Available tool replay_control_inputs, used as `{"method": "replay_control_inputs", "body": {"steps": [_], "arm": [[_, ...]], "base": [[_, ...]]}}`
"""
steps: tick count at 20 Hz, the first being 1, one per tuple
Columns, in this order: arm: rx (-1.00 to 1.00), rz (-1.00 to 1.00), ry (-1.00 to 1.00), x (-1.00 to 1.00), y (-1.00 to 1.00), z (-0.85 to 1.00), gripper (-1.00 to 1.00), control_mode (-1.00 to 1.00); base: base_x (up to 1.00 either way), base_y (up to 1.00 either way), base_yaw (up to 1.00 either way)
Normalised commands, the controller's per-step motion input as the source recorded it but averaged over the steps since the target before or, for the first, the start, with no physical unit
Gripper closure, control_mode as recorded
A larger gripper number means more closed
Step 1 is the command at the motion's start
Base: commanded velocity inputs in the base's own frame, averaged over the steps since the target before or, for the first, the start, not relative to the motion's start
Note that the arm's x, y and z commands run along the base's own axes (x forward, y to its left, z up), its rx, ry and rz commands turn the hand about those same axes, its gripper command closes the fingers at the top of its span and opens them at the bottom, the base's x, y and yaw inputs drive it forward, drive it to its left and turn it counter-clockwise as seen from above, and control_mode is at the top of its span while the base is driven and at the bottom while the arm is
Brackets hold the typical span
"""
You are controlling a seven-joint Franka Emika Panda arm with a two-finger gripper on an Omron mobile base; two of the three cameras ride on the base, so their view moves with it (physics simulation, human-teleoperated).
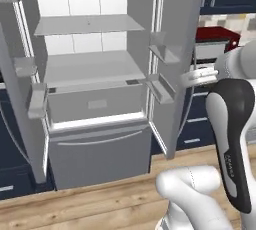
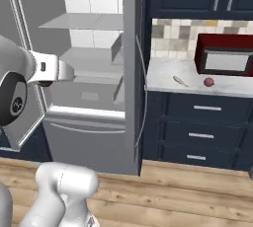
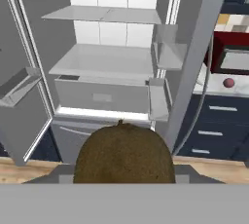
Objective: Open the fridge, remove the kiwi, onion, and fish, and place them on any counter.
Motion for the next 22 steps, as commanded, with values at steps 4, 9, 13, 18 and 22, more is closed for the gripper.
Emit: {"method": "replay_control_inputs", "body": {"steps": [4,9,13,18,22], "arm": [[0.0,0.0,0.0,0.0,0.0,0.0,1.0,1.0],[0.0,0.0,0.0,0.0,0.0,0.0,1.0,1.0],[0.0,0.0,0.0,0.0,0.0,0.0,1.0,1.0],[0.0,0.0,0.0,0.0,0.0,0.0,1.0,1.0],[0.0,0.0,0.0,0.0,0.0,0.0,1.0,1.0]], "base": [[-0.31,-1.0,-0.08],[0.32,-1.0,-0.07],[0.97,-1.0,-0.01],[1.0,-0.54,0.02],[1.0,-0.28,0.05]]}}
